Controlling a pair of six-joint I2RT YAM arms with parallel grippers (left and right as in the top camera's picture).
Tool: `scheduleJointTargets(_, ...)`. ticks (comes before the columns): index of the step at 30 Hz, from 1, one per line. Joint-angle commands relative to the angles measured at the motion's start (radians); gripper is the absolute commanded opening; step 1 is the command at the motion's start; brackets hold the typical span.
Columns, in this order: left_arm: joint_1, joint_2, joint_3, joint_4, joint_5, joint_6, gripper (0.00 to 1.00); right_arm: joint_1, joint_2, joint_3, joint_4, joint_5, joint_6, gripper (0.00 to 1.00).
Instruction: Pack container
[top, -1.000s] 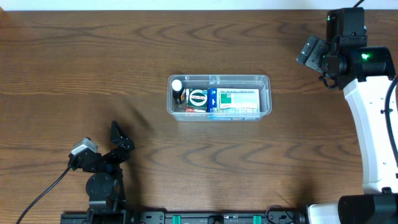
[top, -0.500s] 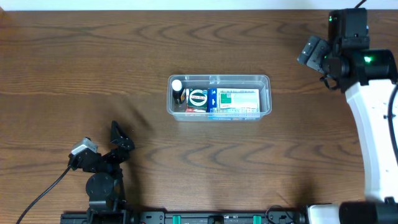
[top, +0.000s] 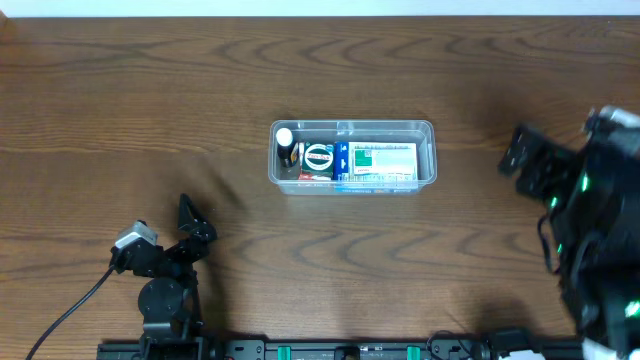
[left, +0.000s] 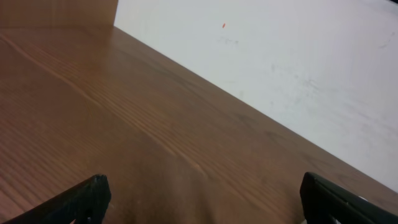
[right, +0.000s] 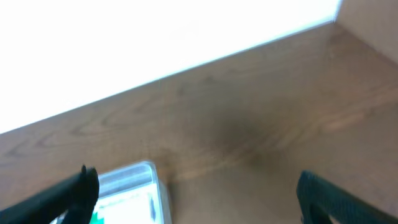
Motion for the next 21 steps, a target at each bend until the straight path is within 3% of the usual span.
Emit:
scheduleJointTargets(1, -0.002, -0.006, -0.030, -0.010, -0.006, 0.020, 0.98, 0.006, -0.138, -0.200, 0.138, -0.110, -0.193, 0.99)
scheduleJointTargets(5, -0.002, -0.006, -0.030, -0.010, -0.006, 0.020, 0.98, 0.006, -0.295, -0.408, 0.348, -0.227, -0.304, 0.99)
scheduleJointTargets(11, -0.002, -0.006, -0.030, -0.010, -0.006, 0.020, 0.98, 0.006, -0.481, -0.681, 0.605, -0.279, -0.325, 0.99)
scheduleJointTargets(21, -0.002, -0.006, -0.030, -0.010, -0.006, 0.020, 0.98, 0.003, -0.660, -0.922, 0.721, -0.280, -0.322, 0.99)
